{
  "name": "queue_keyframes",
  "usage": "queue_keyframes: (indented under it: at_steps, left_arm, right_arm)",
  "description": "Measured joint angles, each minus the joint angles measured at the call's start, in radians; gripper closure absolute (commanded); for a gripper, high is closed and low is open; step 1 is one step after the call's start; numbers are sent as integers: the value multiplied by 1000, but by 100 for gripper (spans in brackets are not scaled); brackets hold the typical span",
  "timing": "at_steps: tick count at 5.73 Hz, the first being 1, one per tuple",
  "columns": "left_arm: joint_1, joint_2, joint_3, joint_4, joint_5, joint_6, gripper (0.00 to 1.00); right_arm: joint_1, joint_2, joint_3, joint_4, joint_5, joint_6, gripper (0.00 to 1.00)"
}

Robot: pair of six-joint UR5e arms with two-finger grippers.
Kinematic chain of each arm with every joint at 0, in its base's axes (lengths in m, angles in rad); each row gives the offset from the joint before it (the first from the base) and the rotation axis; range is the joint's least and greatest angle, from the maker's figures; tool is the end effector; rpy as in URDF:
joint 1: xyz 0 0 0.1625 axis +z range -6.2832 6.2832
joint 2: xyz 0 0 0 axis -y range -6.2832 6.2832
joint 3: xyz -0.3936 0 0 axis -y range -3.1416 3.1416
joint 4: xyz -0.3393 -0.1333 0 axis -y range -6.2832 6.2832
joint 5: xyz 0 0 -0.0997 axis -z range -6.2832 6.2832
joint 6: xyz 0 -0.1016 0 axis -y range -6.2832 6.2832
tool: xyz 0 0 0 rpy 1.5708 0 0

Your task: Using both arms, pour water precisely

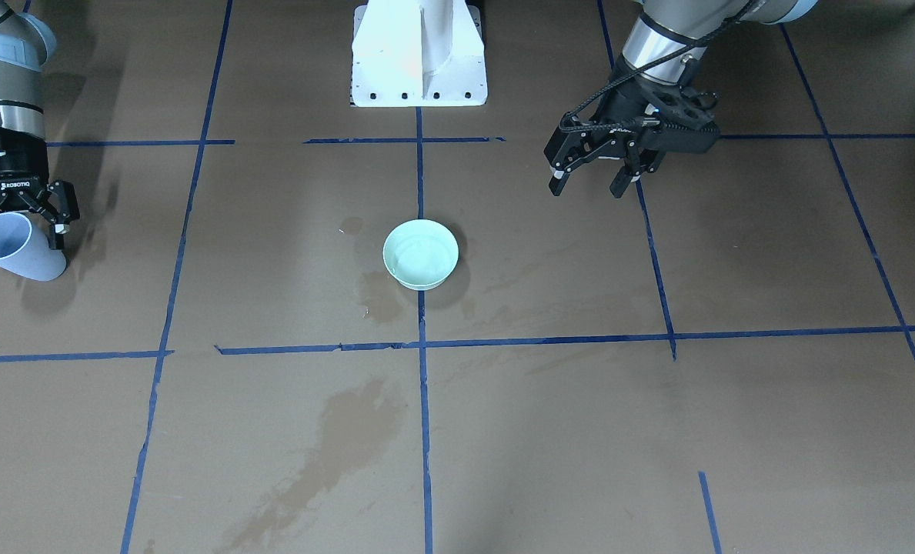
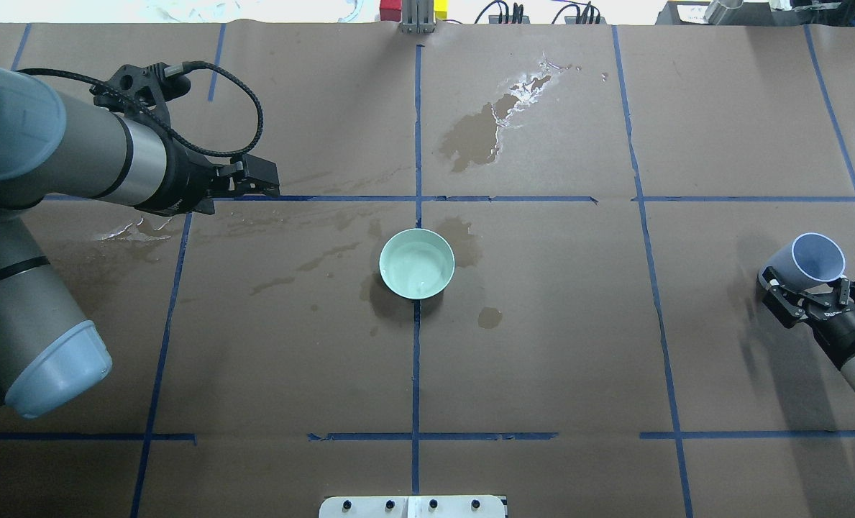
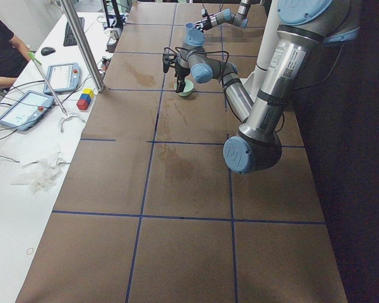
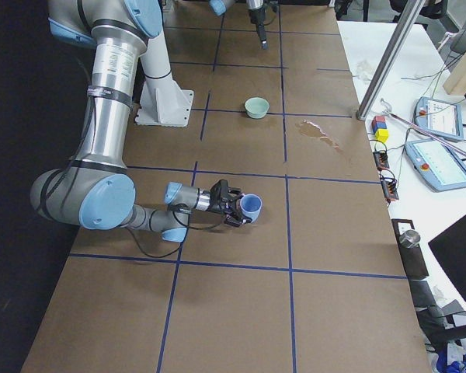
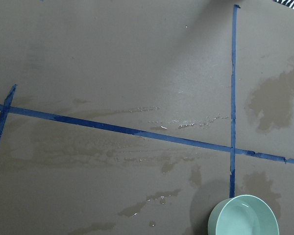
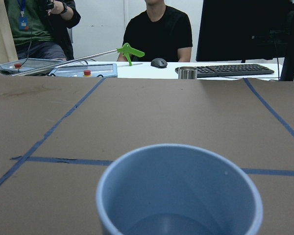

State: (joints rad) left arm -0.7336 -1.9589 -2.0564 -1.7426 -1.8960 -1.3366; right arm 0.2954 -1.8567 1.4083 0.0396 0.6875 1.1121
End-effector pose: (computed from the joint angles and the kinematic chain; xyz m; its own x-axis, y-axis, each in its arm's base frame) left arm 0.3039 -0.4097 0.2287 0.4619 -0.1203 -0.8787 0.3310 0.9426 0.0449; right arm -0.2192 -0.2881 0.6214 0.7232 -0.0736 0.6867 -0.6056 0.4105 0.6817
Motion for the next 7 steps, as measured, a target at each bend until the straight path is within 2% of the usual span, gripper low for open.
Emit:
queue_keyframes:
  at_steps: [4,7]
  left_arm:
    - [-1,1,-9,9,-1,-2,0]
    - [6,2,-1,24,-2,-3,0]
  right_arm:
    - [3,-109,110,12,155,-41,0]
    - [8,-253,194,62,340,-41,0]
